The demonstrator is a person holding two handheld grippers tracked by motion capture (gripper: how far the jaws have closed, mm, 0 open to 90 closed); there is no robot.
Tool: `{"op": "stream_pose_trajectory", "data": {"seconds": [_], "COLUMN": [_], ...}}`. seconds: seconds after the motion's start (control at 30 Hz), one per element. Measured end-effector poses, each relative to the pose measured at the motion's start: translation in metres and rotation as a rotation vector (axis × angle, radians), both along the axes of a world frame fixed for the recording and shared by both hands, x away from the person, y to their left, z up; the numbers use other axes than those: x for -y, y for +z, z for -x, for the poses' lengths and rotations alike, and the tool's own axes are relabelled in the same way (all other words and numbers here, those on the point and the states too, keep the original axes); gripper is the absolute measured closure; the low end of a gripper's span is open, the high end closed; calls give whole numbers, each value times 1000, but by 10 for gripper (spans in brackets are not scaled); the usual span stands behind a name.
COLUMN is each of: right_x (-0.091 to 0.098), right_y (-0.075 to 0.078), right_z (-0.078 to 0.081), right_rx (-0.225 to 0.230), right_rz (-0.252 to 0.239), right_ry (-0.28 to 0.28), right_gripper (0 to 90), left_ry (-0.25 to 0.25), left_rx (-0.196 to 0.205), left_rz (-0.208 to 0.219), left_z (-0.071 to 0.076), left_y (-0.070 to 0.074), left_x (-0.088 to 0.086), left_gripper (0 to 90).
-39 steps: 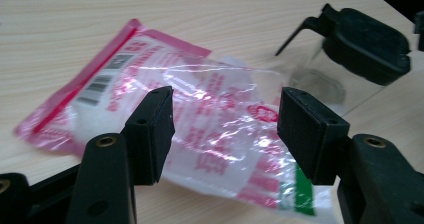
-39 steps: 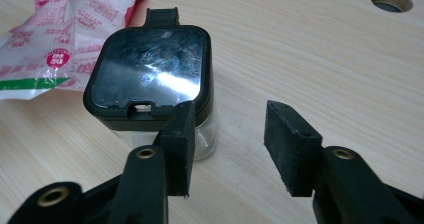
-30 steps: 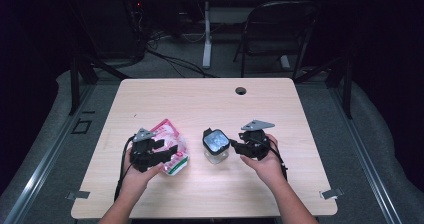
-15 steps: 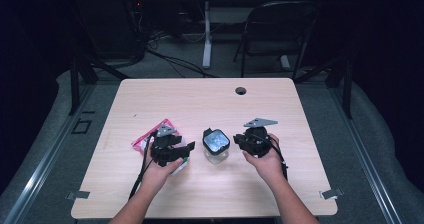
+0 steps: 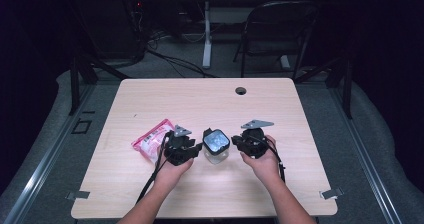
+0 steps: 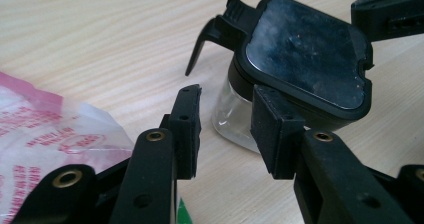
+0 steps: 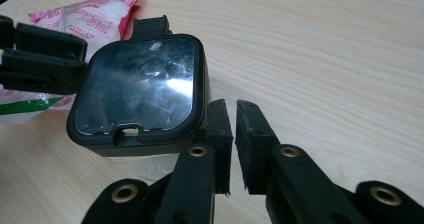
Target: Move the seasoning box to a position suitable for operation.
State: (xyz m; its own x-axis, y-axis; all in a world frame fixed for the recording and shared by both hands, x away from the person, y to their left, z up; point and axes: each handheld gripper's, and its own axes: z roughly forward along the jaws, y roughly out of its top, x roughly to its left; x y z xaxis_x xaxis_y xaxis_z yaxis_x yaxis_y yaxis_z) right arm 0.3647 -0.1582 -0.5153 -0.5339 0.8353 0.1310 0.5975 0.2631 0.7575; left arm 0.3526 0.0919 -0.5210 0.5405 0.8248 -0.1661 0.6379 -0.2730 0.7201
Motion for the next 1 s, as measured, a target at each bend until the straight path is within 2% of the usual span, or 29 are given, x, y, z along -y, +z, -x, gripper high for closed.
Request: {"op": "stream_pose_trajectory", "data": {"seconds": [0.07, 0.17, 0.27, 0.37, 0.5, 0.63, 0.7, 0.8, 0.97, 1.0], "right_x": [0, -2, -5, -8, -13, -18, -19, -20, -19, -19], "right_y": [0, -1, -4, -5, -5, -4, -4, -4, -2, -2], "right_z": [-1, -3, -5, -3, 6, 16, 23, 27, 36, 36], "right_rx": [4, 0, -5, -3, -1, 9, 9, 11, -36, -29], "right_rz": [2, 1, -3, 10, 23, 47, 44, 40, 6, 21], "right_ry": [4, 5, 7, 12, 38, 56, 69, 75, 119, 125], "right_gripper": [846, 845, 847, 891, 900, 900, 900, 900, 899, 887], "left_ry": [3, 6, 5, -14, -33, -26, -30, -33, -34, -28], "left_rx": [-11, -4, -7, 2, 12, 12, 10, 15, 8, 7], "left_rz": [-6, -25, -22, -21, -45, -35, -33, -38, -39, -39], "left_z": [-1, -2, -2, -1, 0, 1, 2, 4, 4, 4], "left_y": [-2, -3, -4, -4, -3, -4, -5, -5, -5, -4], "left_x": [3, 4, 5, 5, 5, 3, 3, 3, -1, -1], "left_gripper": [648, 654, 661, 665, 685, 738, 791, 802, 803, 779]}}
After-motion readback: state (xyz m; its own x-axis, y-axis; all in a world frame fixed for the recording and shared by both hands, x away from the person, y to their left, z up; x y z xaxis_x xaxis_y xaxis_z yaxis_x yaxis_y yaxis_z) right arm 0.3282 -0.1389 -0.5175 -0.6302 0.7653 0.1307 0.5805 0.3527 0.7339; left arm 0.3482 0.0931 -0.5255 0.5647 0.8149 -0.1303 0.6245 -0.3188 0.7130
